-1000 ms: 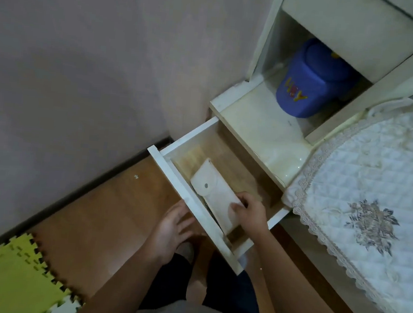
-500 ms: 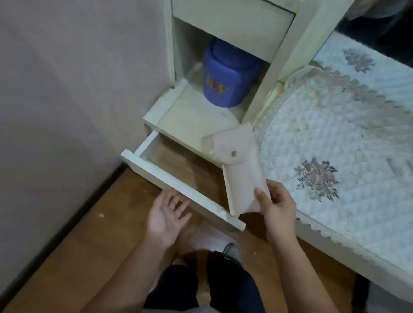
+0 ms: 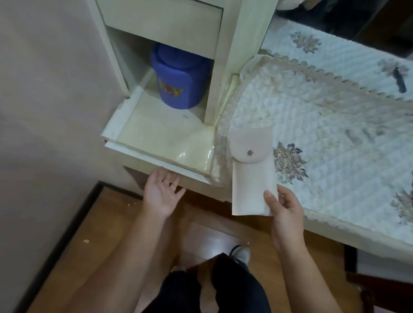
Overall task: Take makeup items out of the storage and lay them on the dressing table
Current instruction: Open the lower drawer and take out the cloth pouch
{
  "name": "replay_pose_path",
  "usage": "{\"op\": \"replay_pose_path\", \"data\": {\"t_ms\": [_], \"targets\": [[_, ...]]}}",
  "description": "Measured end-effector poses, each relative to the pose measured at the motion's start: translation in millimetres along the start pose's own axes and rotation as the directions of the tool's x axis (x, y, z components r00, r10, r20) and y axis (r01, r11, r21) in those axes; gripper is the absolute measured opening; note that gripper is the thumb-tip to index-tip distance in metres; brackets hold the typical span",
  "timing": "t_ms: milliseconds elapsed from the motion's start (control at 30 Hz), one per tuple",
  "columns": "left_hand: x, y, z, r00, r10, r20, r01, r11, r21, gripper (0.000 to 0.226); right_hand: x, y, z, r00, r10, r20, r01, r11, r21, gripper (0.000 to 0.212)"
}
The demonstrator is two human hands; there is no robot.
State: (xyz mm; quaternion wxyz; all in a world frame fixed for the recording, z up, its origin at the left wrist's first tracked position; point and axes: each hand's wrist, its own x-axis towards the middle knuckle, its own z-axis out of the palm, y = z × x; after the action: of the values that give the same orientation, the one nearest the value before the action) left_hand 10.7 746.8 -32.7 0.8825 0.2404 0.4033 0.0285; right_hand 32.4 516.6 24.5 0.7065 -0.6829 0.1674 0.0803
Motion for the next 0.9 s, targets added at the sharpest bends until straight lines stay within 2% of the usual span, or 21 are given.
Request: {"op": "replay_pose_path", "data": {"t_ms": [200,300,367,433,500,633,733,800,900], "targets": [[4.4,-4.1,15.0,0.999,0.026,-0.039,-0.023,0.996,0.084,0.048,4.9,-2.2,-32.2,0.999,0.043,-0.014,-0.043,0.999,0.025,0.016],[2.1,-4.4,18.1,0.996,0.026,-0.085,-0.007,0.976,0.219,0.046,13.3,-9.3,-49.7,0.998,0.062,-0.025,-0.062,0.998,0.024,0.014],[-4.0,-6.3,24.1,0.987,0.043,-0.155,0.019,0.926,0.378,0.041,22.3,-16.6,-61.0,0.997,0.075,-0.031,-0.074,0.997,0.030,0.014],[-14.9,-12.3,32.1,0.968,0.125,-0.217,0.016,0.833,0.553,0.028,35.4,-23.5,-71.9,0.995,0.094,-0.040,-0.093,0.995,0.035,0.017],[-30.5,-21.4,40.4,0.961,0.198,-0.195,-0.012,0.732,0.682,0.027,51.7,-29.5,-81.6,0.993,0.105,-0.056,-0.104,0.994,0.026,0.023],[-55.1,-44.0,58.7,0.973,0.208,-0.102,-0.049,0.615,0.787,0.020,91.6,-42.7,-90.3,0.993,0.113,-0.039,-0.112,0.994,0.021,0.024],[-60.3,-58.3,79.2,0.966,0.239,-0.101,-0.059,0.582,0.811,0.018,125.9,-50.9,-89.3,0.994,0.113,-0.009,-0.113,0.993,0.021,0.021],[-59.0,-63.3,91.6,0.954,0.279,-0.109,-0.076,0.580,0.811,0.020,148.7,-53.8,-88.0,0.994,0.109,0.031,-0.108,0.993,-0.049,0.021],[-54.9,-64.6,103.7,0.935,0.332,-0.125,-0.087,0.556,0.827,0.017,174.8,-54.4,-87.4,0.991,0.113,0.074,-0.088,0.955,-0.284,0.032]]}}
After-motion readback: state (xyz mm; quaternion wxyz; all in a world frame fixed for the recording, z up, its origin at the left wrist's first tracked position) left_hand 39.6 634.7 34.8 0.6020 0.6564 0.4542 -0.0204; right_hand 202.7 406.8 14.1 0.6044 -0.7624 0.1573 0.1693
